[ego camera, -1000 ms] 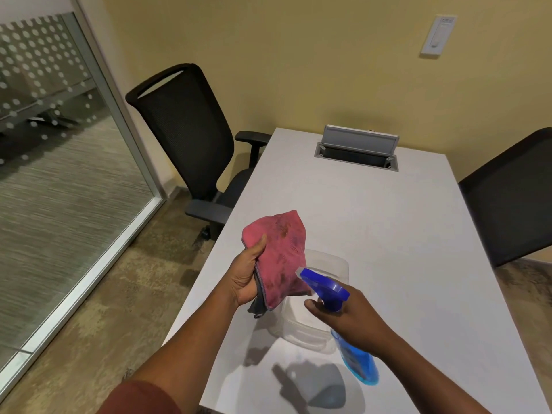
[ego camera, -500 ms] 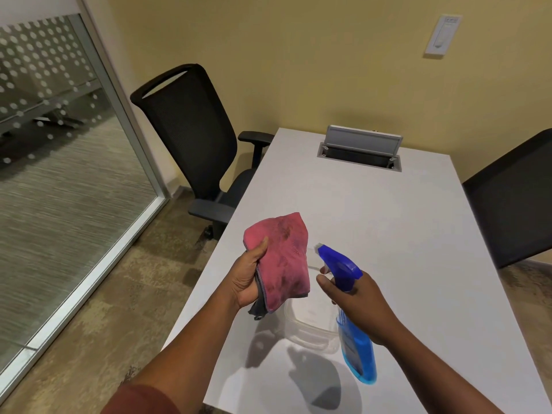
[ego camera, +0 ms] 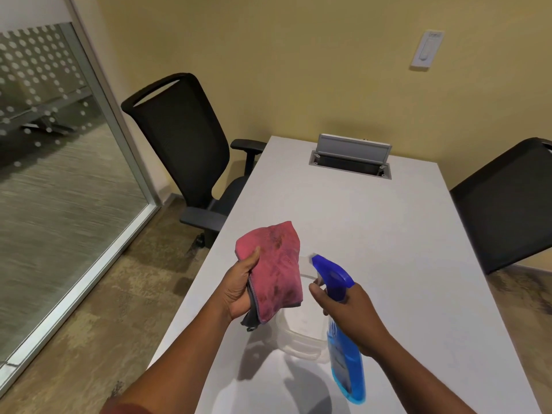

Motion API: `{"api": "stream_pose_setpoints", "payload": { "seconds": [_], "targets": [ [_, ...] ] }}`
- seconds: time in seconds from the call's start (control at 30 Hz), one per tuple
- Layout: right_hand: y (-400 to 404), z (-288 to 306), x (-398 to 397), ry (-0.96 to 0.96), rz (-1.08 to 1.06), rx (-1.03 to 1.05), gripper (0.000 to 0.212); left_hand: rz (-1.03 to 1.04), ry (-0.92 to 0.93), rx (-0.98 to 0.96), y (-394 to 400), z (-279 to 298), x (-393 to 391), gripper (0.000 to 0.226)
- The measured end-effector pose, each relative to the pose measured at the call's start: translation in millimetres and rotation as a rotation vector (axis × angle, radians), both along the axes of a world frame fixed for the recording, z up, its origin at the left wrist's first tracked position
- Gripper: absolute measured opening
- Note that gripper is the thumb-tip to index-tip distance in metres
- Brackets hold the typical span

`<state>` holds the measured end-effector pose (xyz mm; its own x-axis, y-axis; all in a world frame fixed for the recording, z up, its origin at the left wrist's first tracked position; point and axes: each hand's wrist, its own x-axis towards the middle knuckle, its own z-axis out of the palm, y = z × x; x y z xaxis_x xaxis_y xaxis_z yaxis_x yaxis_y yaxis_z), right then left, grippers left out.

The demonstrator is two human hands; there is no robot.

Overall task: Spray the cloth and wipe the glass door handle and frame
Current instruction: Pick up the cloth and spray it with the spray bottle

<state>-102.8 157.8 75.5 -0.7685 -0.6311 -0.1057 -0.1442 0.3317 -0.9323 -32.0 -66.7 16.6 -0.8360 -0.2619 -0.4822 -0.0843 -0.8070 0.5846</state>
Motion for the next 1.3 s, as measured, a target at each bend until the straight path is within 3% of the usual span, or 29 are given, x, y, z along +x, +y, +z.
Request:
{"api": "stream_pose_setpoints", "payload": {
  "seconds": [0.3, 0.57, 0.9, 1.17, 1.3],
  "targets": [
    [-6, 0, 14, 0.018, 0.156, 0.027, 0.039, -0.028, -0.006, -0.012, 4, 9, -1, 0.053],
    [6, -12, 22, -0.024, 0.108, 0.028, 0.012, -0.007, -0.019, -0.016, 4, 5, 2, 0.055],
    [10, -10, 7, -0.052, 0.022, 0.000, 0.033, 0.005, -0.023, -0.010, 4, 3, 8, 0.059],
    [-4, 7, -33, -0.062, -0.143, -0.246, 0.015, 0.034, -0.034, 0.014, -3, -2, 24, 0.057],
    [-19, 9, -56, -0.031, -0.128, -0.285, 0.021, 0.052, -0.064, 0.027, -3, -7, 34, 0.057]
  ]
}}
